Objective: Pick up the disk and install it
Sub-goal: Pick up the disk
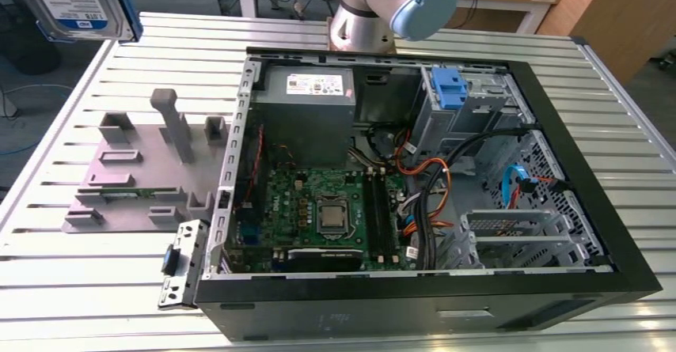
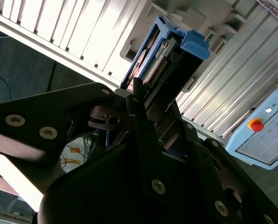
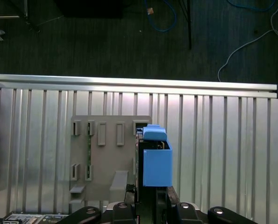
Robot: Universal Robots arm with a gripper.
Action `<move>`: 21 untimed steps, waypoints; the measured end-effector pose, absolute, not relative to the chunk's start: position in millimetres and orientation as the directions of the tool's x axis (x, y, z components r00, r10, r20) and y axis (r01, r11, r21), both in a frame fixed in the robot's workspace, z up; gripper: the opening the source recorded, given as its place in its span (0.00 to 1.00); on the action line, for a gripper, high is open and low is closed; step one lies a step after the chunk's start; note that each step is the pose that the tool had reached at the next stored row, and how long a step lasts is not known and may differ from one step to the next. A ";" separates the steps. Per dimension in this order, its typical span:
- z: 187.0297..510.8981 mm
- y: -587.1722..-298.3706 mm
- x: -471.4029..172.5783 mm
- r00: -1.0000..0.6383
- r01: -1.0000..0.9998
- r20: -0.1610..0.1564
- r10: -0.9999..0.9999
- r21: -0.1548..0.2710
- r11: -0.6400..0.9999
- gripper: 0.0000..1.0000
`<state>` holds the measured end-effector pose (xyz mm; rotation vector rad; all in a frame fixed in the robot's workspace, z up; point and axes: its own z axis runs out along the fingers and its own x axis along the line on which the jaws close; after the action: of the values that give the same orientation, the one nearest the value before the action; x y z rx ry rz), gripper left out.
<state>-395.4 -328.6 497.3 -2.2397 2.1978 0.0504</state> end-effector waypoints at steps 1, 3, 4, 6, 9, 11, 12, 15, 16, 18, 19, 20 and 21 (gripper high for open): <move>497.3 -328.8 -395.4 0.019 -1.000 -0.025 -1.000 0.020 -0.019 0.35; 497.3 -329.6 -395.5 0.019 -1.000 -0.025 -1.000 0.020 -0.019 0.35; 497.2 -330.2 -395.4 0.019 -1.000 -0.025 -1.000 0.020 -0.019 0.35; 497.2 -331.3 -395.4 0.019 -1.000 -0.025 -1.000 0.020 -0.019 0.35; 497.2 -333.6 -395.4 0.019 -1.000 -0.025 -1.000 0.020 -0.019 0.35; 497.1 -336.0 -395.4 0.019 -1.000 -0.025 -1.000 0.020 -0.019 0.35; 497.1 -337.4 -395.4 0.019 -1.000 -0.025 -1.000 0.020 -0.019 0.35; 497.0 -341.4 -395.3 0.019 -1.000 -0.025 -1.000 0.020 -0.019 0.35; 496.9 -342.9 -395.3 0.019 -1.000 -0.025 -1.000 0.020 -0.019 0.35; 496.8 -346.1 -395.2 0.019 -1.000 -0.025 -1.000 0.020 -0.019 0.35; 496.7 -347.6 -395.1 0.019 -1.000 -0.025 -1.000 0.020 -0.019 0.35; 496.7 -349.0 -395.1 0.019 -1.000 -0.025 -1.000 0.020 -0.019 0.35; 496.7 -350.1 -395.0 0.019 -1.000 -0.025 -1.000 0.020 -0.019 0.35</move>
<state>-395.0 -350.1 496.7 -2.2398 2.1974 0.0503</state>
